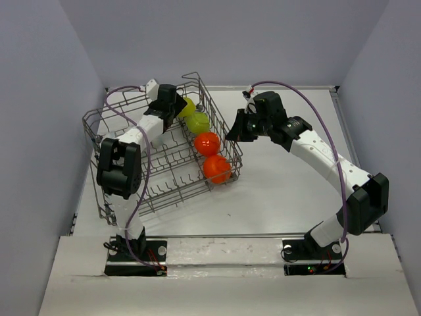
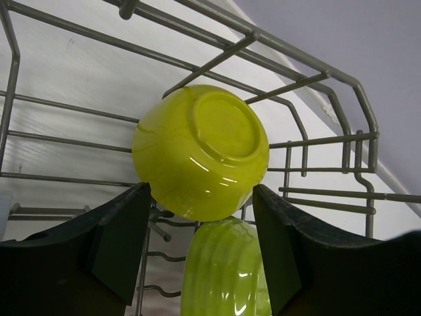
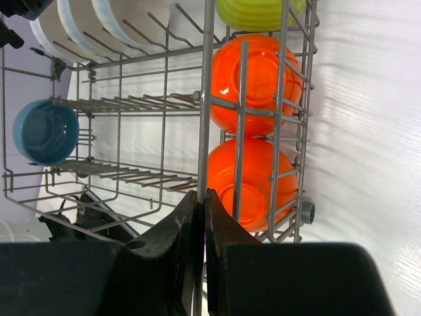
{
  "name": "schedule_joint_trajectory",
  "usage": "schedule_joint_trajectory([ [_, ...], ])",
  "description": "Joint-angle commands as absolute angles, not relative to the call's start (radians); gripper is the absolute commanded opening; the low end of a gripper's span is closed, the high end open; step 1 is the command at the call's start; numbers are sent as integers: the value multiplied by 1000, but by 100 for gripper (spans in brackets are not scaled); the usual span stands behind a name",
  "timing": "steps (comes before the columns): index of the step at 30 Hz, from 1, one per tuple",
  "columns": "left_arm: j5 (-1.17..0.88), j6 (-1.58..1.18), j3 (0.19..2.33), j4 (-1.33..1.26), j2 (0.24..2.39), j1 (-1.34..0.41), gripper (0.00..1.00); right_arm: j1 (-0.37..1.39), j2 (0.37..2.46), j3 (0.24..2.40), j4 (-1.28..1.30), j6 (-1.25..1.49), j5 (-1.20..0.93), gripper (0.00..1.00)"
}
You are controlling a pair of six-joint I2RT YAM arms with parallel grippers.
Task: Load the bowls into the dish rack
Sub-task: Move the bowl to the dish rack.
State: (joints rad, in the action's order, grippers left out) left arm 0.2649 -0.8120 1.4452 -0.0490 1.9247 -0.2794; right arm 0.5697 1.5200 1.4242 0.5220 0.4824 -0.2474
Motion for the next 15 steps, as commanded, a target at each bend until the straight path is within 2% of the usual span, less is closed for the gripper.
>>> schedule_joint_trajectory([
  [1,311,-880,1433,-97,1842,-272,73,560,1539,1430,545,411,-250,5],
  [6,313,-937,1434,-81,1850,-265,80,560,1539,1433,545,411,-253,5],
  [15,282,-980,1431,-94,1867,-249,82,560,1534,1428,545,413,-250,5],
])
